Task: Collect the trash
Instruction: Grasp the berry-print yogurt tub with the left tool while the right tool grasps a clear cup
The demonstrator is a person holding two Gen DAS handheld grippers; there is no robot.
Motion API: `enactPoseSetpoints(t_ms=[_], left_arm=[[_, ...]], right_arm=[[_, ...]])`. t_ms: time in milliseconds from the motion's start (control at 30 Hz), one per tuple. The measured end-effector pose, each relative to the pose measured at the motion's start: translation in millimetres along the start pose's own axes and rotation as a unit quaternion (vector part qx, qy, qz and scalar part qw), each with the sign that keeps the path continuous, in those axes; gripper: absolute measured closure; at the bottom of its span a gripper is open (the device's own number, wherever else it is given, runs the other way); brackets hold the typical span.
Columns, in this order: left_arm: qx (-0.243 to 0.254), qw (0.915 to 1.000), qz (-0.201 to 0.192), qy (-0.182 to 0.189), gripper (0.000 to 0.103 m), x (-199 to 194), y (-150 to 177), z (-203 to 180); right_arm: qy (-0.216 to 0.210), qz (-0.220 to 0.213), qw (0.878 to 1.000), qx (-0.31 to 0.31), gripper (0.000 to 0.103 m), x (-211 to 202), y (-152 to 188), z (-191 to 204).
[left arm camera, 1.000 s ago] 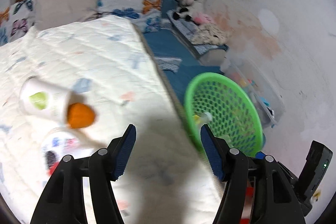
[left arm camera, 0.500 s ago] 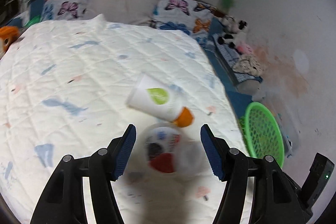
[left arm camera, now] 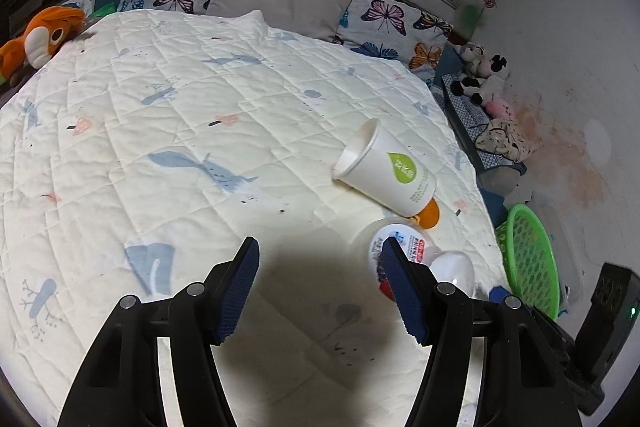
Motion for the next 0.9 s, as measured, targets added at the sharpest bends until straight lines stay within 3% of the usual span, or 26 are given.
enactPoseSetpoints(t_ms=[267,567,767,900], left_arm=[[0.004,1.0,0.004,0.0,0.042,1.0,5.3,7.8],[0.033,0.9993,0.02,0.002,0.042,11.2,11.2,-1.1],[0.079,0.9964,0.03,0.004,0.037,19.3,16.8,-17.8],[0.129,0.991,0.034,0.011,0.028,25.2,22.3,-37.7]], right_arm=[[0.0,0.015,1.0,0.006,0.034,26.3,-5.3,3.1],[-0.008,0.02,1.0,0.008,0.046,29.2,-5.1,2.3],[-0.005,0.006,1.0,0.014,0.046,12.3,-3.3,-3.8],[0.005,-0.008,1.0,0.022,0.046,-4.3,-3.9,-13.5]])
Point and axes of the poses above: each gripper's, at about its wrist camera, not at the fingertips, and x roughly the way its jaws point, z to its left, y to its underside, the point moved 3 cm from there along x, roughly the way its jaws point, and after that the axes turned 1 degree about -z, right-handed, at the moved point
